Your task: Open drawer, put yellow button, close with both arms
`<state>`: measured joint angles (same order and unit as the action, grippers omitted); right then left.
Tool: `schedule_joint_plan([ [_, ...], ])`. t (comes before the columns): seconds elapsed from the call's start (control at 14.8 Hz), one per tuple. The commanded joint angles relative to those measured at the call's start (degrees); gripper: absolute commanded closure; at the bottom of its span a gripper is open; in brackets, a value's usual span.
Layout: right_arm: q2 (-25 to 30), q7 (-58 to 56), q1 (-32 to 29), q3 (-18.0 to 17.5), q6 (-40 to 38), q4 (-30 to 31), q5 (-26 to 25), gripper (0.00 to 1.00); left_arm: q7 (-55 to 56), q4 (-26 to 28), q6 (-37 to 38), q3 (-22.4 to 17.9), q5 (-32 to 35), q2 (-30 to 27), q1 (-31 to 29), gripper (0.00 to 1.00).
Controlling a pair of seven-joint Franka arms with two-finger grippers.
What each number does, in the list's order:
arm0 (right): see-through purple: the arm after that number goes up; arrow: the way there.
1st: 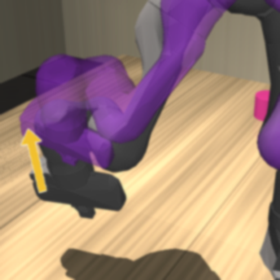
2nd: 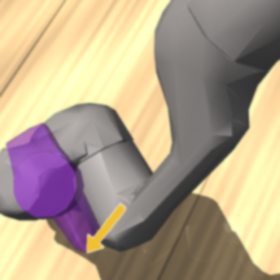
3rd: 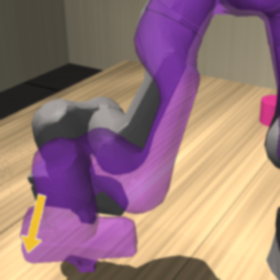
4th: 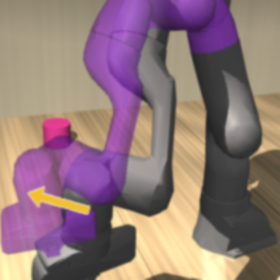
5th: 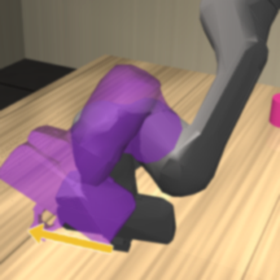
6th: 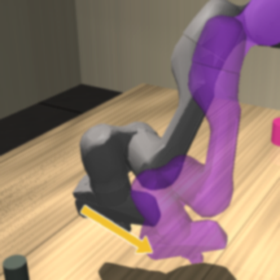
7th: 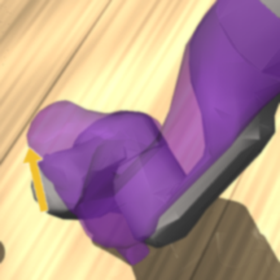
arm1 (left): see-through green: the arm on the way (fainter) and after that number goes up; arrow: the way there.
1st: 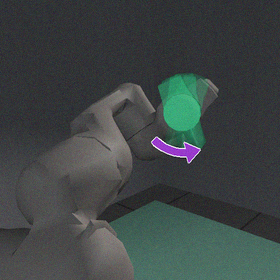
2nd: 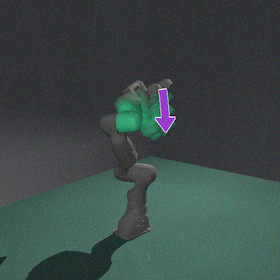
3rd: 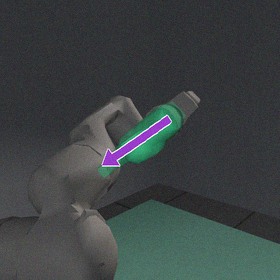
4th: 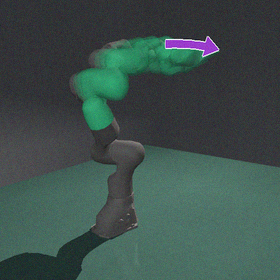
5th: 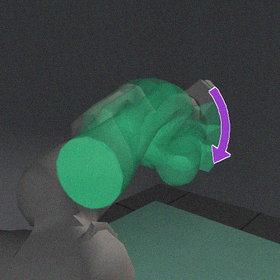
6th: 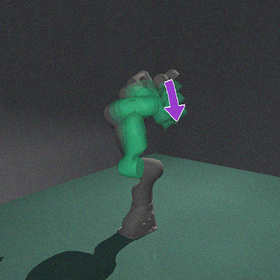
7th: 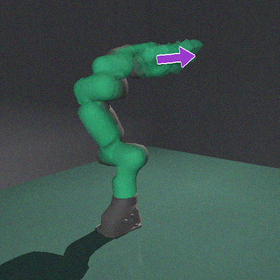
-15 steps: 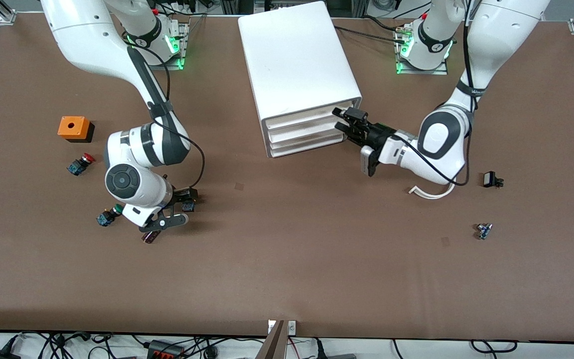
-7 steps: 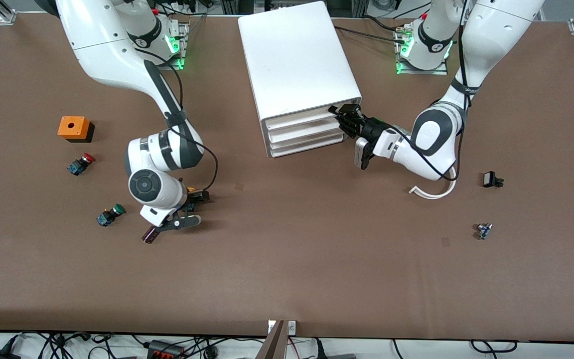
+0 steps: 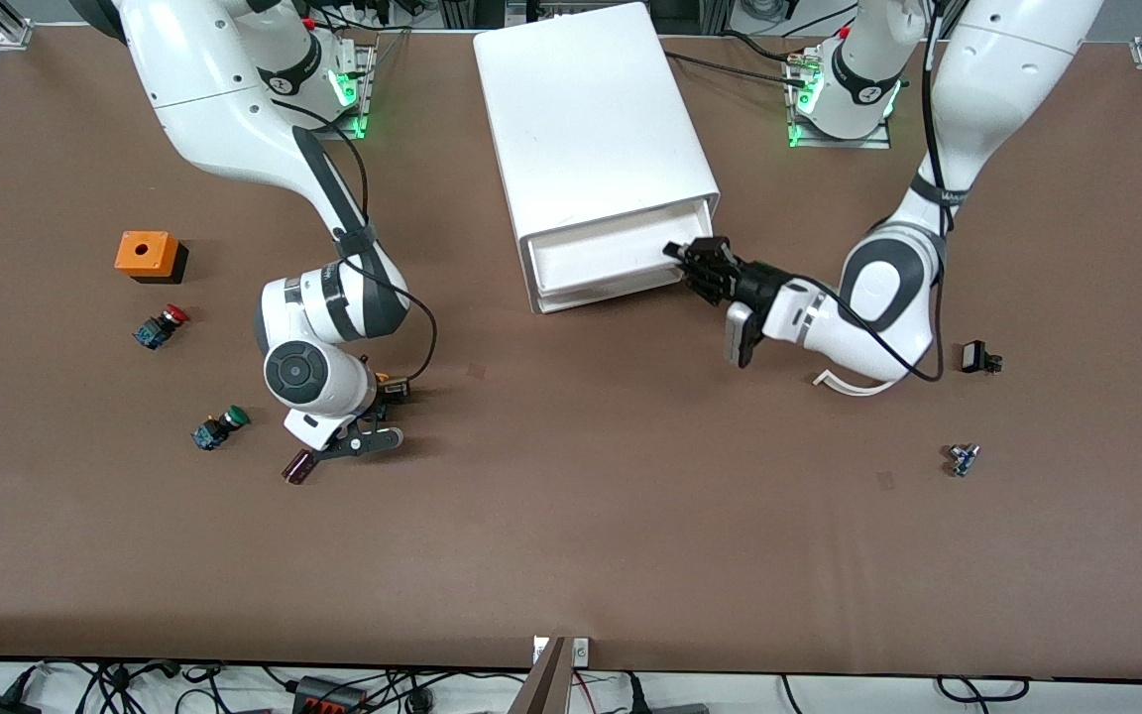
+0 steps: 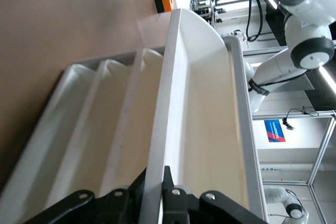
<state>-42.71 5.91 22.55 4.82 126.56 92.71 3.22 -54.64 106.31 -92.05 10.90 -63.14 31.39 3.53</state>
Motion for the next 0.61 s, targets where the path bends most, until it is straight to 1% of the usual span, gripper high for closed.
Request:
schedule_joint_plan([
  [0.0, 0.4, 0.2, -0.3, 0.1, 0.0, -0.4, 0.7, 0.86, 0.8, -9.9, -1.6, -2.1, 1.7, 7.1, 0.3, 0.99],
  [0.07, 0.7, -0.1, -0.3, 0.2, -0.1, -0.6, 0.6, 0.97, 0.9, -11.8, -1.6, -2.2, 2.0, 8.5, 0.3, 0.99],
  [0.14, 1.5, -0.8, -0.3, 0.3, -0.4, -1.5, 0.6, 1.00, 1.0, -13.1, -1.6, -2.3, 2.0, 9.1, 0.3, 0.97],
  [0.2, 2.4, -0.8, -0.3, 0.3, -1.0, -1.9, 0.6, 1.00, 1.3, -13.5, -1.6, -2.6, 2.0, 9.4, 0.3, 0.96],
  [0.27, 3.2, -0.7, 0.0, 0.3, -1.6, -2.5, 0.6, 1.00, 1.4, -13.6, -1.6, -2.6, 2.0, 9.5, 0.3, 0.90],
  [0.34, 4.2, -0.5, 0.2, 0.2, -2.5, -3.8, 0.6, 1.00, 1.5, -13.6, -1.6, -2.6, 2.0, 9.5, 0.3, 0.60],
  [0.41, 4.8, -0.5, 0.4, 0.2, -4.5, -5.7, 0.6, 1.00, 1.4, -13.6, -1.5, -2.6, 1.9, 9.4, 0.2, 0.05],
  [0.47, 5.3, -0.5, 0.6, 0.1, -7.2, -8.5, 0.6, 1.00, 1.7, -13.7, -1.2, -2.6, 2.0, 9.0, -0.3, 0.00],
  [0.54, 5.7, -0.5, 0.6, 0.0, -10.9, -12.0, 0.6, 1.00, 2.0, -14.4, -1.0, -2.6, 2.1, 8.8, -0.5, 0.00],
])
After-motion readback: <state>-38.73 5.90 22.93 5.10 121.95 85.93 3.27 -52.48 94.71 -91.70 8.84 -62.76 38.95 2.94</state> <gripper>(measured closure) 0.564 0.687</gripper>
